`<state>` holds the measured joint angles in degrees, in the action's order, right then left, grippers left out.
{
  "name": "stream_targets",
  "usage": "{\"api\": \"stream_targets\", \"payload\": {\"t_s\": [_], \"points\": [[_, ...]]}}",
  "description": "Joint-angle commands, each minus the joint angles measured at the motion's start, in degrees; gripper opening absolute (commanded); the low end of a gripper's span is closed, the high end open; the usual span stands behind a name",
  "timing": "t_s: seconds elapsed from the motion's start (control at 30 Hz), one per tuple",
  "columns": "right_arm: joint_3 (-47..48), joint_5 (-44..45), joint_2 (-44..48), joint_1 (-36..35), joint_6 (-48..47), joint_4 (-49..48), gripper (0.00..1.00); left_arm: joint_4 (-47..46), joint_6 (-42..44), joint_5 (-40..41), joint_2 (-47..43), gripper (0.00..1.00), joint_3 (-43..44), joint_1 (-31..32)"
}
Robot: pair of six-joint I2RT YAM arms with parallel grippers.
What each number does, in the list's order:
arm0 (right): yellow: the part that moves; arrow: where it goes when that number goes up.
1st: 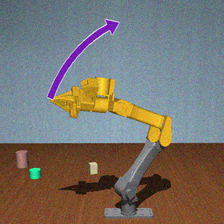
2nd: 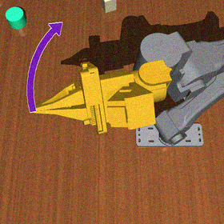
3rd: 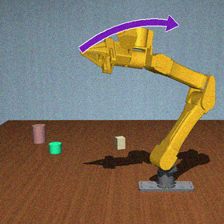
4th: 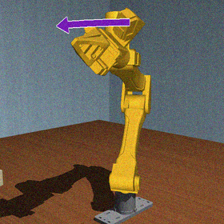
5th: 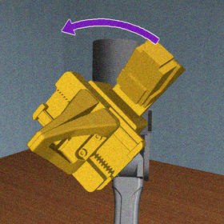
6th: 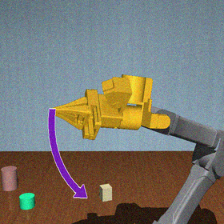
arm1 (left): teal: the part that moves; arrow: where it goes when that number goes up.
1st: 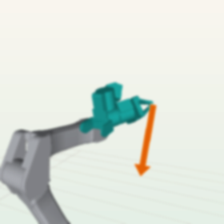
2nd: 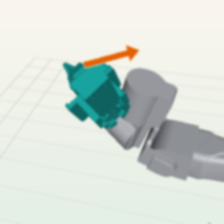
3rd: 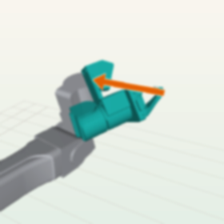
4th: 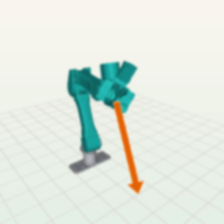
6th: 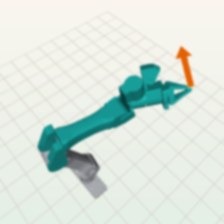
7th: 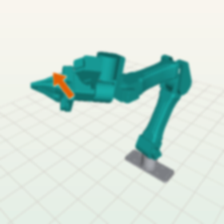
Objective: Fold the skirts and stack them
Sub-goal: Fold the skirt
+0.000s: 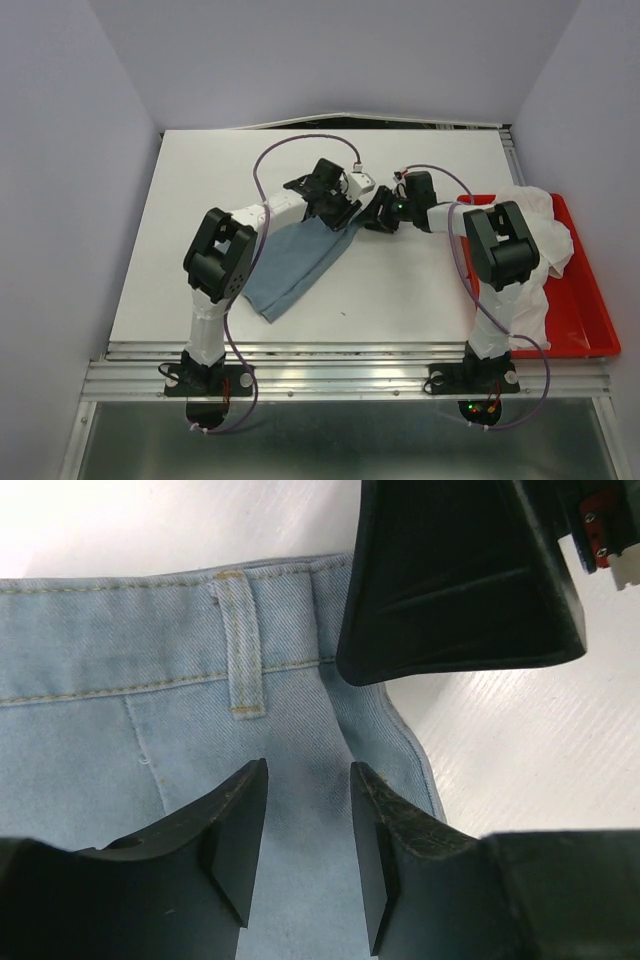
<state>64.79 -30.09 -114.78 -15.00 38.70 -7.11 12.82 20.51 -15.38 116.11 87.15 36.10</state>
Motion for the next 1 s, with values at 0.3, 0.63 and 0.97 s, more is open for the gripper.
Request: {"api": "stream_targets", "payload": {"t_s": [0.3, 0.63, 0.97], "points": [[-2.04, 3.54, -5.54, 0.33, -1.08, 1.84, 0.22, -1.39, 0.41, -1.15, 3.24, 0.53, 2.76, 0.91], [-1.34, 3.89, -7.30, 0.33, -1.52, 2.19, 0.01, -0.95, -0.38, -2.29, 1.84, 0.05, 2.93, 0.99], [-2.21, 4.42, -6.68, 0.33, -1.61, 2.10, 0.01, 1.41, -2.84, -3.87, -2.29, 0.00, 4.16, 1.96]]}}
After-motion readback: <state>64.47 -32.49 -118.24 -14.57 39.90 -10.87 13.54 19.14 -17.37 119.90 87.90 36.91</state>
